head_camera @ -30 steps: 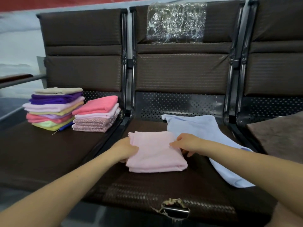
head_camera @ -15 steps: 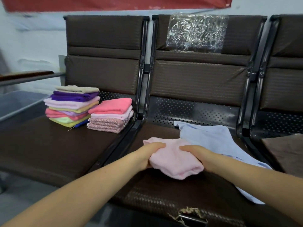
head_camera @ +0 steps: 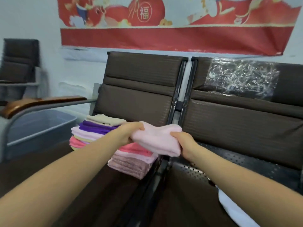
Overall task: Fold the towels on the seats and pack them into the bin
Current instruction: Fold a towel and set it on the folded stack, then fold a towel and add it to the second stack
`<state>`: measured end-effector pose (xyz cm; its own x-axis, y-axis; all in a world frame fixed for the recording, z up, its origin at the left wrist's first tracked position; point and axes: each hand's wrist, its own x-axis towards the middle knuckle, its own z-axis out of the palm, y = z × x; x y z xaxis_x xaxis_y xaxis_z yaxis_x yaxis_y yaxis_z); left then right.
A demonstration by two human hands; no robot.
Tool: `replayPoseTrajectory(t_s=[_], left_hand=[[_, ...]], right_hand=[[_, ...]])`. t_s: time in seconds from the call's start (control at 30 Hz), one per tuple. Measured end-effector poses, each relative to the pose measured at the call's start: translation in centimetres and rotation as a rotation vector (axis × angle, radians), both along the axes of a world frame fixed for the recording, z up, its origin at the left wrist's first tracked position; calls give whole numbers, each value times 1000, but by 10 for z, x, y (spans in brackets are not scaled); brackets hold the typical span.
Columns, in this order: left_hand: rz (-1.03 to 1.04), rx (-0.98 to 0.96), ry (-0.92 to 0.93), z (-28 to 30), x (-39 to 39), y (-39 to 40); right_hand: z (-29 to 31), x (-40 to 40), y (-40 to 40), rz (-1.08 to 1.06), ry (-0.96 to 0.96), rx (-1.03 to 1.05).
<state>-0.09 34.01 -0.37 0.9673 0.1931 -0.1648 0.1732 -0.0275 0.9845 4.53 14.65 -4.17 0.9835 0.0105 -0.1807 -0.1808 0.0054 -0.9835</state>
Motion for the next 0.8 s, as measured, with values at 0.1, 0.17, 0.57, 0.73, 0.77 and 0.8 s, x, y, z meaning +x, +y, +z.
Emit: replayPoseTrajectory(t_s=[0.1,0.17,0.57,0.73,0.77,0.8], left_hand=[[212,412,-132,-12,45,43],[209,811,-113,-34,62,61],[122,871,-95,-97,38,28],[7,452,-60,-66,-16,-54],[-40,307,-21,-60,-32,-79],[-87,191,20,-57,-45,-104]], right_hand=[[0,38,47,37,-50,90],[-29,54,69,79,-3,-18],[-62,-1,-6,62,21,-152],[-35,-66,-108,-29,51,-264],[-30,-84,-133,-56,45,-289],[-27,-100,-157,-83,37,-302]])
